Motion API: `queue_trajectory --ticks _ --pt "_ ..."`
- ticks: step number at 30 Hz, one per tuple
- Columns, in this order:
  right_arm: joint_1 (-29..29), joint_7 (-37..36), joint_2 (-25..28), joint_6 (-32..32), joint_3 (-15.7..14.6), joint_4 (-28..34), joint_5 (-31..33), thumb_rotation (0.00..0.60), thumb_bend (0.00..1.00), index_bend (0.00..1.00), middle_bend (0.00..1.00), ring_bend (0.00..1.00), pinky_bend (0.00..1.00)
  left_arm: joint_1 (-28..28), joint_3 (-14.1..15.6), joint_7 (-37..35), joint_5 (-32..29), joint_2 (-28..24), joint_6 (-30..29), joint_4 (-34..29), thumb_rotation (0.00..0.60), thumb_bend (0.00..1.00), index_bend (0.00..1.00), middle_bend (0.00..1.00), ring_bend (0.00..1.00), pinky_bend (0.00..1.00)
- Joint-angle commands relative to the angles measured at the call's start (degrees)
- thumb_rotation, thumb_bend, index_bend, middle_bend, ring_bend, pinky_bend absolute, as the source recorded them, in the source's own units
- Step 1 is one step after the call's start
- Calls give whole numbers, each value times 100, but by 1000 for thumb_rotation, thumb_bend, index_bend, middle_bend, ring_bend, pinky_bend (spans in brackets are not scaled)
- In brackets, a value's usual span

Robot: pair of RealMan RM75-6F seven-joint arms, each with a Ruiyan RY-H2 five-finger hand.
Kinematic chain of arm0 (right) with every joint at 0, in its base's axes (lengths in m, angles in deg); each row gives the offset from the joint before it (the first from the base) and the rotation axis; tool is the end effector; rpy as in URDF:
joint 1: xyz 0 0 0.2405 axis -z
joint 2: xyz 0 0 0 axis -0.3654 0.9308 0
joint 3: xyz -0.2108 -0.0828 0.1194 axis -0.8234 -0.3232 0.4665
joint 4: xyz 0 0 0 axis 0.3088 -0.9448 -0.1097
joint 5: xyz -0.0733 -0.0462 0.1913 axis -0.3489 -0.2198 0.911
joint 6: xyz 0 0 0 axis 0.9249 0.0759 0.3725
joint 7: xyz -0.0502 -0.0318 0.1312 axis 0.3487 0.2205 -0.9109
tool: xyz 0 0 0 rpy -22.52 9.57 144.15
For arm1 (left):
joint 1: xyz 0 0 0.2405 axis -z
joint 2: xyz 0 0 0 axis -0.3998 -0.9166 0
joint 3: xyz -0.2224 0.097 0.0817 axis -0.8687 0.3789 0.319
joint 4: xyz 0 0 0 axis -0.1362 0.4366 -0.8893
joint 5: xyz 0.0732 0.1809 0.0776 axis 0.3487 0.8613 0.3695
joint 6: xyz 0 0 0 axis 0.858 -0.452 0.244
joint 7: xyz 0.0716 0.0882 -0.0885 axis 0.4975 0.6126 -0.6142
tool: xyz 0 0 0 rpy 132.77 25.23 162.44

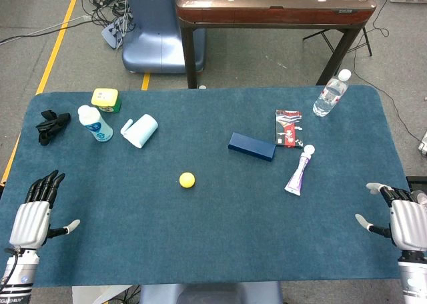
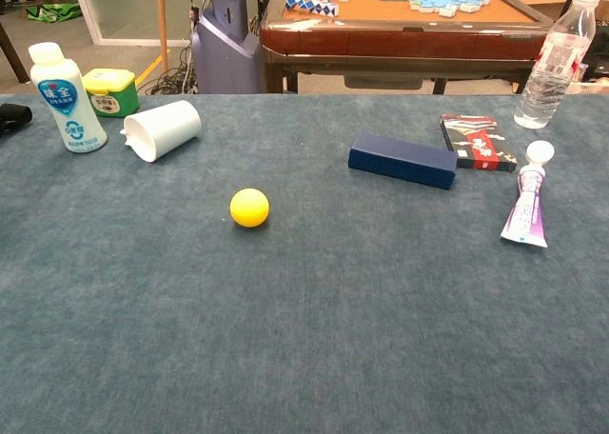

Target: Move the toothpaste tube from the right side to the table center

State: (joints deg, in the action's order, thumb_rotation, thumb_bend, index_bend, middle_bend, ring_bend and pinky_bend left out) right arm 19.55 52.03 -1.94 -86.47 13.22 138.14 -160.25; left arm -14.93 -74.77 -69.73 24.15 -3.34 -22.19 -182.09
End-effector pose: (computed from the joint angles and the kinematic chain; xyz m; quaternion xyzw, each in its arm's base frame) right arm -0.3021 -0.1743 0.1632 0.5265 -0.4264 0.4021 0.6159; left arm -0.2701 0.2038 0.1319 -0.5713 -0.4144 -0.4309 0.5623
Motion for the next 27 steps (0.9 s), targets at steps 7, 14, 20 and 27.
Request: queue_trajectory --ticks 7,14,20,27 --pt "-76 -14 7 111 10 -14 -25 600 122 322 396 321 261 -6 10 11 29 25 -16 6 600 0 0 0 0 15" --pt "-272 -57 135 375 -16 42 -224 600 122 322 396 320 261 -33 13 5 32 21 -50 2 600 0 0 0 0 15" --pt "-403 97 188 626 22 27 -33 600 122 322 396 321 260 -40 16 11 33 16 -52 1 600 0 0 0 0 15" --pt "-986 236 368 1688 244 -147 618 600 122 322 396 323 261 -28 46 -14 32 27 17 14 600 0 0 0 0 15"
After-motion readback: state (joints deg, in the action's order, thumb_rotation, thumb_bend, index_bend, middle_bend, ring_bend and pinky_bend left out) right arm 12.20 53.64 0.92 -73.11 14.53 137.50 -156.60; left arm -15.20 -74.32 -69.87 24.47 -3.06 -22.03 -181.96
